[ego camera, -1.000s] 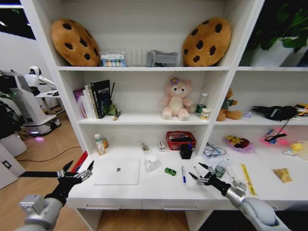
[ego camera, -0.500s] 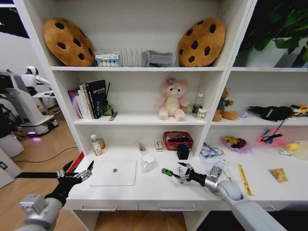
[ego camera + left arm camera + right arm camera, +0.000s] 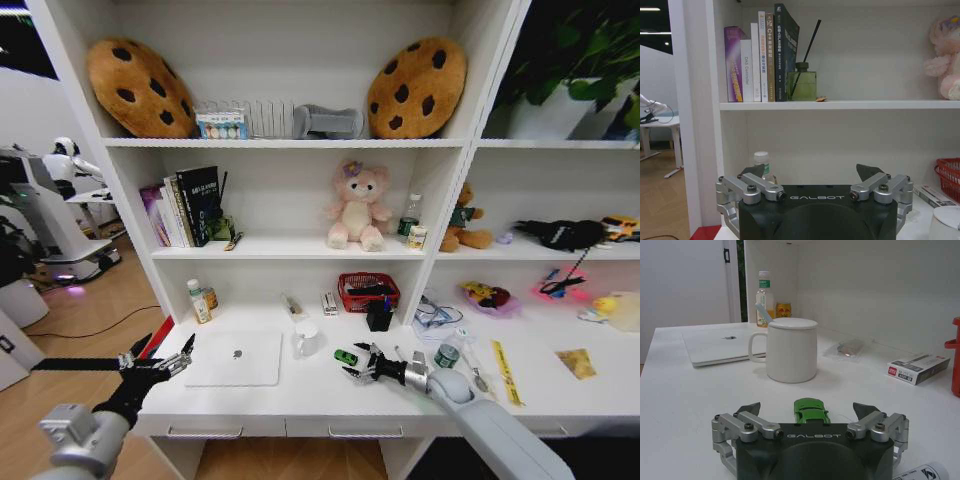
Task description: Organize the objects on the table.
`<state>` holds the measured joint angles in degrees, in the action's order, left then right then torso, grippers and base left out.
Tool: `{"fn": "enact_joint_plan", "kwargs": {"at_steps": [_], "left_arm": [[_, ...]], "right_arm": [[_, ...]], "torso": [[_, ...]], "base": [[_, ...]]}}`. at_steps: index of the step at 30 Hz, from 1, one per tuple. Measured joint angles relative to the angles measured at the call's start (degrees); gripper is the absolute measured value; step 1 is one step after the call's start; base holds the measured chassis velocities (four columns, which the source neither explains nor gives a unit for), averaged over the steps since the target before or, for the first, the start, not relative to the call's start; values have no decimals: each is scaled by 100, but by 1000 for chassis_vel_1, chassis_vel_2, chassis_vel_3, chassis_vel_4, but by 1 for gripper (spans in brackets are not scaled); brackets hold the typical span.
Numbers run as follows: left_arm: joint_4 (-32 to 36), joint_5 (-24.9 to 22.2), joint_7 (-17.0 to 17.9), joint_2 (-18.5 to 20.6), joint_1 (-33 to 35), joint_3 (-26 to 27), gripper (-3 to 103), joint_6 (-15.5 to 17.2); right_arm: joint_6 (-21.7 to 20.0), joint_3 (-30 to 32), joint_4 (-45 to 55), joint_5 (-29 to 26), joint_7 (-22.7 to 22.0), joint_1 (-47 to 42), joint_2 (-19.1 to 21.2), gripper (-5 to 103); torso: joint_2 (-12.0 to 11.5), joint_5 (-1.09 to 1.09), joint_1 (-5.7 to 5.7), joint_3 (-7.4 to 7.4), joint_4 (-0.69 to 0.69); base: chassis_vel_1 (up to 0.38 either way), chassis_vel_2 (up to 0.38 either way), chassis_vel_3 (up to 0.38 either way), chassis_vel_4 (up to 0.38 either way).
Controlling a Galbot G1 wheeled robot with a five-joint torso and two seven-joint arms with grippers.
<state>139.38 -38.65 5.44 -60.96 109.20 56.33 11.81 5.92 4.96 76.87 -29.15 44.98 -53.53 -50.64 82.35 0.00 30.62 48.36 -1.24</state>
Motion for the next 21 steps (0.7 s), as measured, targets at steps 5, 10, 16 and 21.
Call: {"fn": "enact_joint_plan", "kwargs": {"at_steps": [5, 10, 16, 21], "left_arm": [[0, 0, 0, 0, 1, 0, 100, 0], [0, 0, 0, 0, 0, 0, 100, 0], [0, 0, 0, 0, 1, 0, 100, 0], [0, 0, 0, 0, 0, 0, 100, 0]], "right_arm": [[-102, -111, -77, -30, -1, 101, -9, 99], [-163, -161, -116, -85, 2, 134, 33, 86], [-219, -232, -165, -58, 72, 218, 35, 70], [-324, -261, -196, -44, 193, 303, 59, 60]], "torso": [[0, 0, 0, 0, 0], [0, -1, 0, 0, 0], [0, 0, -1, 0, 0], [0, 0, -1, 0, 1]], "base": [[0, 0, 0, 0], [0, 0, 0, 0], [0, 0, 0, 0], [0, 0, 0, 0]]}}
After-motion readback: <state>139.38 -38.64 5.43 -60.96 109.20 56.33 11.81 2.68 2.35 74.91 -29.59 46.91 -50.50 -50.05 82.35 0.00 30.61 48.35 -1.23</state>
